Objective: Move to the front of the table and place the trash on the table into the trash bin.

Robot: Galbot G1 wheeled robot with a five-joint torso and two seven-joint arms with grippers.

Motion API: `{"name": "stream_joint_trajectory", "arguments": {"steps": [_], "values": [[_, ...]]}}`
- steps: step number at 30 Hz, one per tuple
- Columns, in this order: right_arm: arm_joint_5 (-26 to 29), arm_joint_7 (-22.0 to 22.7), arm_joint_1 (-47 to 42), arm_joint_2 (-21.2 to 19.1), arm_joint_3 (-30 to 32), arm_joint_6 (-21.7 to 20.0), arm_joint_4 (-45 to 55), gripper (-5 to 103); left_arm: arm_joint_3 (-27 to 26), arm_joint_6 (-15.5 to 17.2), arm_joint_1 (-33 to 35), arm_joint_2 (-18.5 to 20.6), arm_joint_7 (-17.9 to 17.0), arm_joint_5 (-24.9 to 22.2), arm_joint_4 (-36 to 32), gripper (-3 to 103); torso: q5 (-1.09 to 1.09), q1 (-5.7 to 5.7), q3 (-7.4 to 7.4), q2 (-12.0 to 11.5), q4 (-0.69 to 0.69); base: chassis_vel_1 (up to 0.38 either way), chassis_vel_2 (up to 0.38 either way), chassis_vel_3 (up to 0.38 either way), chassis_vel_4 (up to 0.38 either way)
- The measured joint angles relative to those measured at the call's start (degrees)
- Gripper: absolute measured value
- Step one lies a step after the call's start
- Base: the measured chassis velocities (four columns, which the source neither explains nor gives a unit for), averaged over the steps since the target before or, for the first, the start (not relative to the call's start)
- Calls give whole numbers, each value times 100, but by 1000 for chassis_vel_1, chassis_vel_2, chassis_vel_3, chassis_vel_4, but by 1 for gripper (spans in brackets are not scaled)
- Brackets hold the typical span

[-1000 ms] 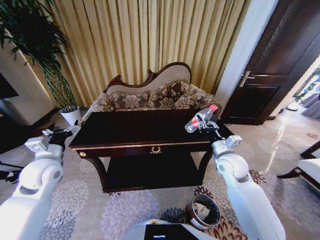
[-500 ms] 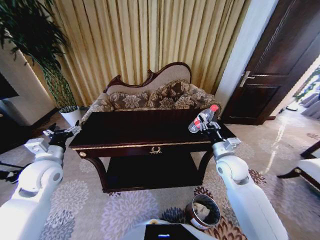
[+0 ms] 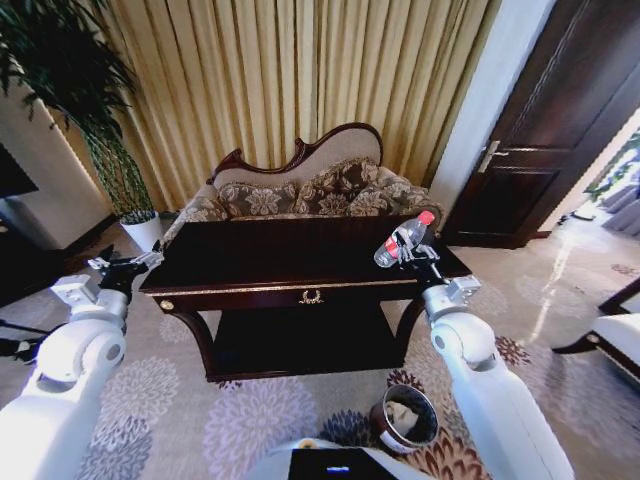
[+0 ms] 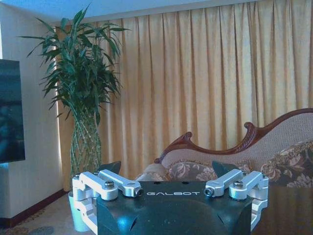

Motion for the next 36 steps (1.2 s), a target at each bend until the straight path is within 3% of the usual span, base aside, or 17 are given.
{"name": "stream_joint_trajectory", "arguments": {"steps": [36], "values": [[-130,0,-51,173,-74,16,-177,29,86,-246,0,-87,84,-18,45,100,-1,-5,-3,4,1,102,-107,-102,104]]}}
